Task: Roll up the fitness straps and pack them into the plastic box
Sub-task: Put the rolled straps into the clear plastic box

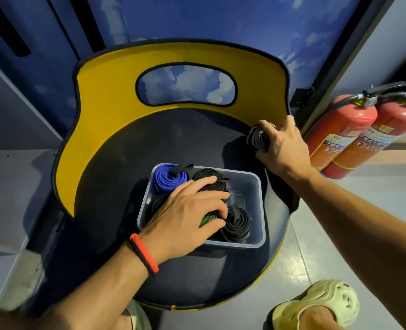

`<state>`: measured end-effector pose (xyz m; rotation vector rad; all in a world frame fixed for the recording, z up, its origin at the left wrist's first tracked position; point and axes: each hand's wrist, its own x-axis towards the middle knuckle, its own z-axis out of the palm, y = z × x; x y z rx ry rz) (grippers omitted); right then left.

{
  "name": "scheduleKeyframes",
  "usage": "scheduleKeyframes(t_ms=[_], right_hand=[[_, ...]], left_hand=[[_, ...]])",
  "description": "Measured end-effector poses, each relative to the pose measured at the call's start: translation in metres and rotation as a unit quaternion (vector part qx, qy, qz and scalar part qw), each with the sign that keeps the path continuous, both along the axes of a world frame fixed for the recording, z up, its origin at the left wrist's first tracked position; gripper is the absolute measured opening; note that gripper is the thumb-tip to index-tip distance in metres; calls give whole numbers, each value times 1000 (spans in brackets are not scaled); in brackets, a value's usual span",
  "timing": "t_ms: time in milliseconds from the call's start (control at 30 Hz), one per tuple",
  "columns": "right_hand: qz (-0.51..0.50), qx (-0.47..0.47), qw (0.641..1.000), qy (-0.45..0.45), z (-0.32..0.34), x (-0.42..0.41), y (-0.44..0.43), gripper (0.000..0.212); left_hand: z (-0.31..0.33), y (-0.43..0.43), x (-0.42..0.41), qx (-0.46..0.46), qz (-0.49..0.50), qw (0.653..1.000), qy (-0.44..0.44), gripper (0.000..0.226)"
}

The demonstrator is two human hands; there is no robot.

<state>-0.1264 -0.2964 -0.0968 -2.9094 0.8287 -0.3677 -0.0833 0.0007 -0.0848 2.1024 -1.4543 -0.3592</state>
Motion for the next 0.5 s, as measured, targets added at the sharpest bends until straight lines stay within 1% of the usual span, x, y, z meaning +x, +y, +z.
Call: scheduleKeyframes(t_ms=[100, 200, 267, 333, 367, 433, 500], right_hand=[[-4, 57, 998, -18, 7, -4, 5, 80], [12, 150, 987, -60, 20, -17, 14, 79], [20, 202, 975, -86, 36, -27, 23, 72], [25, 248, 963, -100, 53, -41, 35, 59], [35, 272, 956, -102, 60, -49, 42, 56], [65, 298, 947, -103, 69, -64, 56, 58], [107, 293, 946, -87, 69, -76, 67, 67]], left_hand=[[4, -1, -2, 8, 14, 1000, -8, 14], [3, -2, -1, 24, -3, 999, -37, 35], [1, -3, 0, 32, -16, 998, -54, 36], [2, -3, 1, 45, -15, 998, -45, 36], [3, -3, 0, 55, -16, 998, -38, 36], [4, -3, -1, 69, -18, 997, -32, 35], [4, -3, -3, 75, -19, 996, -38, 35]])
